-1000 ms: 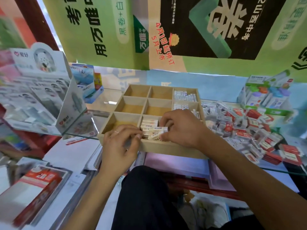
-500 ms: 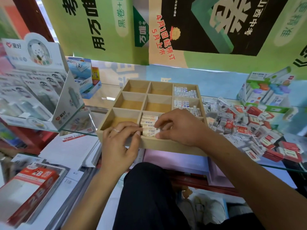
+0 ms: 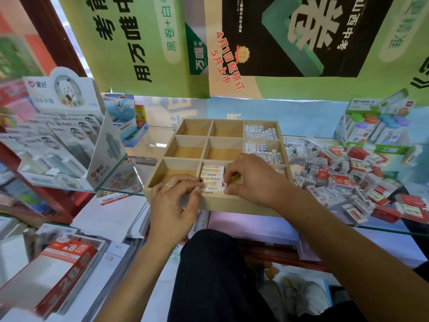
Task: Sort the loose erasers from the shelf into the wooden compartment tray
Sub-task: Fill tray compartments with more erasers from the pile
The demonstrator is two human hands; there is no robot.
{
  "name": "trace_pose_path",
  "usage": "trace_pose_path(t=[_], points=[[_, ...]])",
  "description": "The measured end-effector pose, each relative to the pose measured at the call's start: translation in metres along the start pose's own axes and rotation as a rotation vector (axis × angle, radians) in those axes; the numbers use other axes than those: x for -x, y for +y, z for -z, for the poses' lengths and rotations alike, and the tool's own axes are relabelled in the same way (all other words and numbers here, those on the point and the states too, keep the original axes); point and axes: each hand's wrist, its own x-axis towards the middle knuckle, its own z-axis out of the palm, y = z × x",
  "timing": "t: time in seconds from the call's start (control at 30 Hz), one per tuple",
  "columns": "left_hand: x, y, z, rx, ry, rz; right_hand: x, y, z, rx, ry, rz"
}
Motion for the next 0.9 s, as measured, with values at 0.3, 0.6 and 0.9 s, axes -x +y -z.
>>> trace_pose_path(t=[0.3, 0.6, 0.9], points=[[-0.006, 0.016, 0.004, 0.039, -0.035, 0.054, -0.004, 0.002, -0.019, 0.004, 0.147, 0.001], [-0.042, 0.088, -0.03, 0.217, -0.333, 0.029, 0.07, 0.067, 0.049, -0.233, 0.356, -0.077], [-0.08, 0.167, -0.128, 0.245, -0.596, -0.138, 0.153, 0.162, 0.099, -0.205, 0.516, -0.31]])
